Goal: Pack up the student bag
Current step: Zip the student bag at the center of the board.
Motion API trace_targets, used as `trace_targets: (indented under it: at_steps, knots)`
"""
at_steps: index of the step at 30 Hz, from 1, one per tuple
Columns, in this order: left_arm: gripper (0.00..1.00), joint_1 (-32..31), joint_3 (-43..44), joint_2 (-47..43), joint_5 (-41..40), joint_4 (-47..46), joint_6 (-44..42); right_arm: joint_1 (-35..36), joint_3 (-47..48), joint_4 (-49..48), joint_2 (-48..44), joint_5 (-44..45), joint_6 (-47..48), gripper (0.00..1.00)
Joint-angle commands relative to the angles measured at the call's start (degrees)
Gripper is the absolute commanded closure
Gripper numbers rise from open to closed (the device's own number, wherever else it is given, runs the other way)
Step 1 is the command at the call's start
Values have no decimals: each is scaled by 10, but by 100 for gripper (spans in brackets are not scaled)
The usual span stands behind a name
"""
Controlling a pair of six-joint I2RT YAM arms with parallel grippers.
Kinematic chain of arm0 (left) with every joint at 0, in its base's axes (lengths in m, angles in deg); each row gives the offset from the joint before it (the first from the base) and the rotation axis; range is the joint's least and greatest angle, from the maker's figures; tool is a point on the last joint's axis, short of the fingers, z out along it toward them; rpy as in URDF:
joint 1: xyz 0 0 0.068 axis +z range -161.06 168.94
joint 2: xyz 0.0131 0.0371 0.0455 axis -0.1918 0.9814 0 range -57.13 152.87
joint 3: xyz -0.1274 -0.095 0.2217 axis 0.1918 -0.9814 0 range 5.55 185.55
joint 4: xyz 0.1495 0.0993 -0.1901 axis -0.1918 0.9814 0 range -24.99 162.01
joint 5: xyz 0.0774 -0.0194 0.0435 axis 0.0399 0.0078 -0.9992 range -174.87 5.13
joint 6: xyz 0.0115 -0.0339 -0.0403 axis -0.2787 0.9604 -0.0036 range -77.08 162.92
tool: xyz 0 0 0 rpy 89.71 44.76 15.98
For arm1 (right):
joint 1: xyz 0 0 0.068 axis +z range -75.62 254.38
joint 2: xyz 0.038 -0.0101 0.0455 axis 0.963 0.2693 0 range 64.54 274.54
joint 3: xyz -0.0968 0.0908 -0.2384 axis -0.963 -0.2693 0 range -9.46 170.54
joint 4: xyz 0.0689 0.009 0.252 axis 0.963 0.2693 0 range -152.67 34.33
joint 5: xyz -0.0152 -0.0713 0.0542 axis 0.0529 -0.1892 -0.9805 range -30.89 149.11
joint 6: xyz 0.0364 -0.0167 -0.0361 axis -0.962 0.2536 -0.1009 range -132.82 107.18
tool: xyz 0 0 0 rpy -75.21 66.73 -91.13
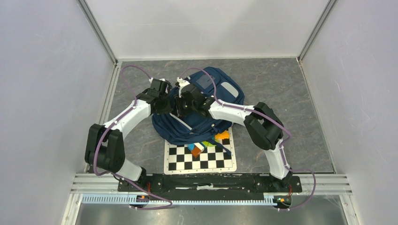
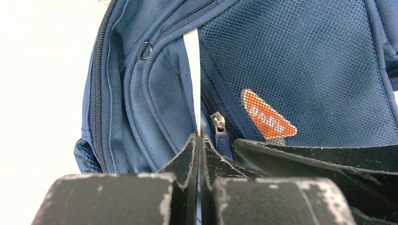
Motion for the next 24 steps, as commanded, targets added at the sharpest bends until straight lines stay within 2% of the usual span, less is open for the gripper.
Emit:
trace_targets:
  at_steps: [1, 8, 16, 20, 24]
  knots:
    - [98, -1, -12, -36, -31, 14, -4, -31, -31, 84, 23, 65, -27, 75]
    - [98, -3, -12, -38, -36, 13, -10, -54, -80, 49, 14, 31, -88, 76]
    - [98, -3, -5, -32, -29, 15, -6, -34, -41, 73, 28, 42, -31, 69]
    - [98, -4, -9, -33, -27, 14, -3, -20, -20, 72, 45, 22, -25, 61]
    - [98, -11, -11, -34, -28, 12, -3, -13, -2, 72, 58, 31, -19, 60]
